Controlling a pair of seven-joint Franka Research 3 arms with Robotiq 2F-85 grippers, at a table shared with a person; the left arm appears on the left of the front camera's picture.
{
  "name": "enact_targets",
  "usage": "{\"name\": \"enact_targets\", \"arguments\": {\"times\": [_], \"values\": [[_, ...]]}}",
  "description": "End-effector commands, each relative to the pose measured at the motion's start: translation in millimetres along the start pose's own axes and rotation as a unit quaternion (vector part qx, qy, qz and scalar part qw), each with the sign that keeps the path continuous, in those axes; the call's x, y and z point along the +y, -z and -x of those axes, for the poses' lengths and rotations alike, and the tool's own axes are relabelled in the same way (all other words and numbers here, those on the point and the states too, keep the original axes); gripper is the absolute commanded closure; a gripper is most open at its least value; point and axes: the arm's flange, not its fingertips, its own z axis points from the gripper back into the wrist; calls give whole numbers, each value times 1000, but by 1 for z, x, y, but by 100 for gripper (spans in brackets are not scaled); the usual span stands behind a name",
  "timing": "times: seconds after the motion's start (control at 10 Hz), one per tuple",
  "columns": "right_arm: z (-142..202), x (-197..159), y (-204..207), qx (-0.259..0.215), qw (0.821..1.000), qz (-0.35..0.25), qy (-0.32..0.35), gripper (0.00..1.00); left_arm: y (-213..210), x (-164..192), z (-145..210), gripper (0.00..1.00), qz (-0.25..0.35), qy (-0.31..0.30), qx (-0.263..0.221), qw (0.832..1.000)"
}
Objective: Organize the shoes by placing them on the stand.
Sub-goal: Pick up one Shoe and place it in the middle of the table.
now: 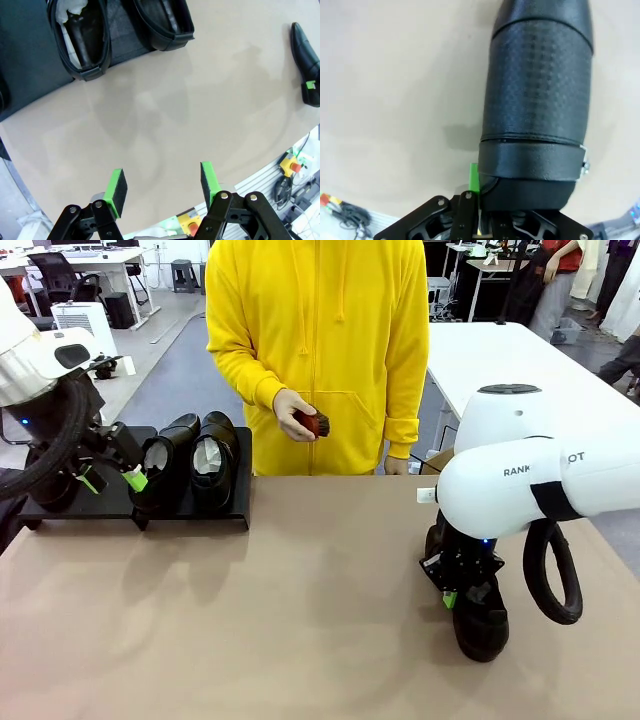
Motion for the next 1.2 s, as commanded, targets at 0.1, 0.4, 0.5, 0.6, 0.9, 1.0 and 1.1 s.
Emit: {"name": "enact_targets", "arguments": {"times": [0.1,0.4,0.5,0.6,0.9,1.0,1.1], "values": [[30,28,-48,-8,981,4,195,100,0,1,1,23,10,1,-3,1000],[71,103,-103,-62,978,-72,184,100,0,1,1,23,10,1,-3,1000],[69,131,-101,-52,981,-81,166,100,0,1,1,23,10,1,-3,1000],[61,158,-89,-43,985,-70,150,100,0,1,1,23,10,1,-3,1000],[47,218,-41,-51,997,-34,50,100,0,1,1,23,10,1,-3,1000],[46,226,-33,-64,997,-21,34,100,0,1,1,23,10,1,-3,1000],[47,230,-29,-72,997,-24,34,100,0,1,1,23,10,1,-3,1000]]}}
